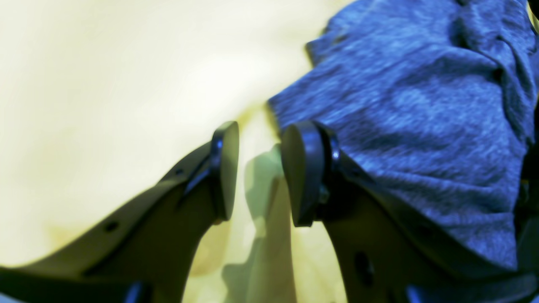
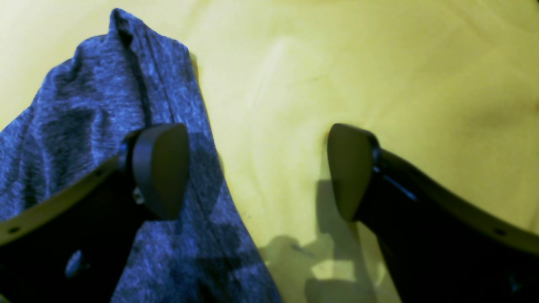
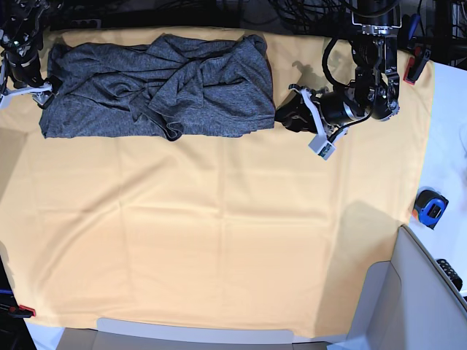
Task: Fold the T-shirt properly
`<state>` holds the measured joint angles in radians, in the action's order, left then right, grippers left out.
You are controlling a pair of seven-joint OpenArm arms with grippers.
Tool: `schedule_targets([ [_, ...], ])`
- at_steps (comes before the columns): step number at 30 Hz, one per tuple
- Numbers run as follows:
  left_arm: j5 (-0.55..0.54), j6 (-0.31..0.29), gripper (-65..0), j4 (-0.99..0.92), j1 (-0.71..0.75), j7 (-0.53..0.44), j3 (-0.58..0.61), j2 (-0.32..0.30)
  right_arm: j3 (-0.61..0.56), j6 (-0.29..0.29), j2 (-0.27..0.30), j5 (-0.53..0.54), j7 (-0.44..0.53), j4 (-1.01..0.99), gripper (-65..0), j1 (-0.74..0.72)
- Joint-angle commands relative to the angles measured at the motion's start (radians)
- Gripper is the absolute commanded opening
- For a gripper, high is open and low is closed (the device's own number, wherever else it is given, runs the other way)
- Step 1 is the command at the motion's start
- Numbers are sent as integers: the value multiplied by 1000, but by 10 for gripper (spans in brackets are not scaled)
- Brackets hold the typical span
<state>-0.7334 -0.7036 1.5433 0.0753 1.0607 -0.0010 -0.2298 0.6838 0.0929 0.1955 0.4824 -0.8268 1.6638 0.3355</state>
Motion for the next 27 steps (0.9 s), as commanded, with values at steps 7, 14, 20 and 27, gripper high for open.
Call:
schedule_targets([
  [7,13,5,-443,6,-9,-23,-1,-6,-20,-2,6,11,-32,2,-146,7],
  [14,15,5,-443,4,-10,-17,0,20,-48,-2,6,11,-32,2,-146,4],
  [20,15,5,-443,4,-30,-10,0,23,-48,-2,6,11,-32,3,-146,1],
  [27,8,5,-443,12,-32,36,22,31,-48,-2,6,11,-32,3,-146,1],
])
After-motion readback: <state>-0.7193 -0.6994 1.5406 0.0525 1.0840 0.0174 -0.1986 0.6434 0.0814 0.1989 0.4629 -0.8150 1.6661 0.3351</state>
